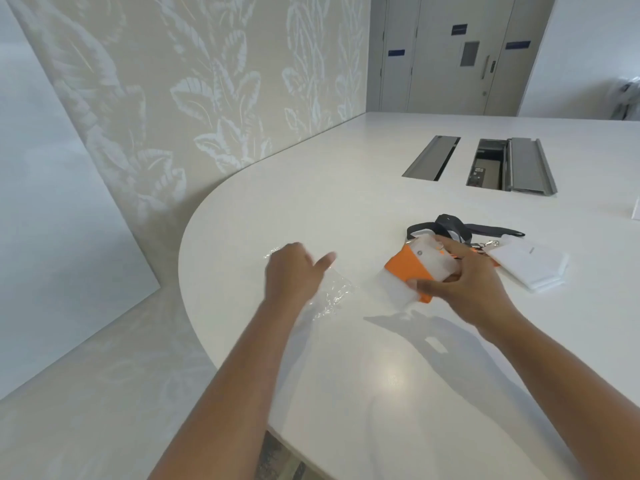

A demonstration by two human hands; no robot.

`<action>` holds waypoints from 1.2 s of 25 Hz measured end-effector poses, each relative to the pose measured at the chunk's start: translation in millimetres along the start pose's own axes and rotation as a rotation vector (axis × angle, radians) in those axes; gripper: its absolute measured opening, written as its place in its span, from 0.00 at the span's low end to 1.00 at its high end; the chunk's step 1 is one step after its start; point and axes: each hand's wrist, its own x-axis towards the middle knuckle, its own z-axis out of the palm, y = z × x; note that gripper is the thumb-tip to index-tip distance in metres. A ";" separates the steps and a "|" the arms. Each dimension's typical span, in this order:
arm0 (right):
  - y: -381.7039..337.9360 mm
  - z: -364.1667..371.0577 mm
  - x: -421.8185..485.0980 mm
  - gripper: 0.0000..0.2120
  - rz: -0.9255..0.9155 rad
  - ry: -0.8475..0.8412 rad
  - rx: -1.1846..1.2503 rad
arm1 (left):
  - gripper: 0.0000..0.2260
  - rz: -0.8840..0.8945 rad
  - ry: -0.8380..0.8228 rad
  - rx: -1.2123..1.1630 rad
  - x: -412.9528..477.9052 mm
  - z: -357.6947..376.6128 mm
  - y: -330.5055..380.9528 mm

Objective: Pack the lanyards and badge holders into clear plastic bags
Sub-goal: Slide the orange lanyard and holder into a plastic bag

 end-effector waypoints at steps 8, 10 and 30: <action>12.1 -0.8 4.8 0.36 0.071 0.061 0.177 | 0.18 -0.142 -0.308 0.388 10.0 0.9 -2.6; 9.5 -2.0 4.0 0.29 0.054 0.073 0.222 | 0.08 -0.150 -0.315 0.373 13.7 -1.0 -1.8; 4.5 2.7 -2.6 0.24 0.028 0.069 0.401 | 0.07 -0.106 -0.196 0.387 13.5 -8.0 8.6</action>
